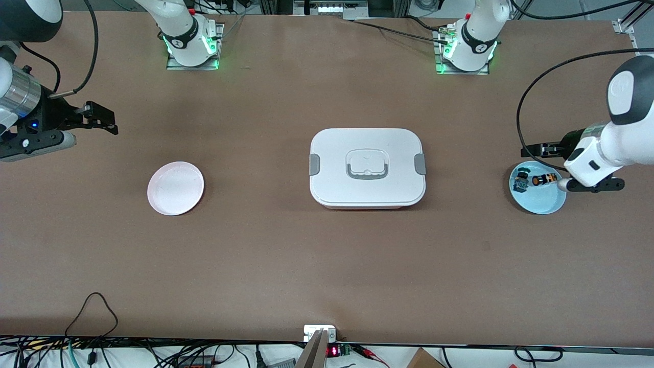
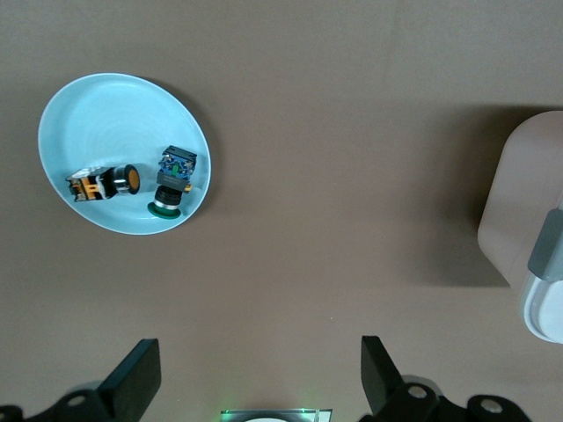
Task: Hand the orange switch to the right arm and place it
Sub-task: 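Move the left gripper over the light blue plate, then lower the left gripper and close it on the orange switch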
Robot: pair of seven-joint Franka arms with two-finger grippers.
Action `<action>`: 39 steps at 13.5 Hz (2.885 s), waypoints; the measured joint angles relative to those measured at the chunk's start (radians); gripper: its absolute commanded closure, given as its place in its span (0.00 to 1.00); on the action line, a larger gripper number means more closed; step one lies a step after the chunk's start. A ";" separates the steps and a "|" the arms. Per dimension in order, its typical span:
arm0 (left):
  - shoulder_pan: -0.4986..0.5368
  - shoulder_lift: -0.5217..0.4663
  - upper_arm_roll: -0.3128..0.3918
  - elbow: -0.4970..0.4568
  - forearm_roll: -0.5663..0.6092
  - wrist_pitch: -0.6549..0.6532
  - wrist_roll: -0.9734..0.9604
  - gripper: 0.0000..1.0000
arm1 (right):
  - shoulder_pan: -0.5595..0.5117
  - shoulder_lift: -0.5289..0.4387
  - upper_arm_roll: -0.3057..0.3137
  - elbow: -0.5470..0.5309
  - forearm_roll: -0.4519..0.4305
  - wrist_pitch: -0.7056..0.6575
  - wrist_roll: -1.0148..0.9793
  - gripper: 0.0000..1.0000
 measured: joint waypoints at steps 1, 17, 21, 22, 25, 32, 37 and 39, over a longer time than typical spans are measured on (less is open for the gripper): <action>0.000 0.010 -0.002 0.003 0.000 0.000 0.000 0.00 | 0.000 0.000 0.000 0.000 0.000 0.000 0.000 0.00; 0.108 0.097 0.004 -0.087 0.052 0.176 0.082 0.00 | -0.017 0.002 -0.004 0.000 -0.001 0.000 0.000 0.00; 0.121 0.111 0.010 -0.146 0.052 0.303 0.109 0.00 | -0.017 0.003 -0.003 0.000 -0.001 0.000 0.000 0.00; 0.121 0.123 0.017 -0.156 0.052 0.339 0.125 0.00 | -0.017 0.003 -0.003 0.000 -0.001 0.000 0.000 0.00; 0.130 0.148 0.041 -0.184 0.052 0.439 0.196 0.00 | -0.016 0.003 -0.003 0.000 -0.001 0.000 0.000 0.00; 0.215 0.198 0.046 -0.221 0.052 0.566 0.268 0.00 | -0.016 0.003 -0.003 0.000 -0.001 0.000 0.000 0.00; 0.252 0.249 0.046 -0.222 0.052 0.627 0.295 0.00 | -0.017 0.003 -0.003 0.000 -0.001 0.000 0.000 0.00; 0.255 0.267 0.046 -0.223 0.052 0.640 0.299 0.00 | -0.017 0.003 -0.003 0.000 -0.001 0.000 0.000 0.00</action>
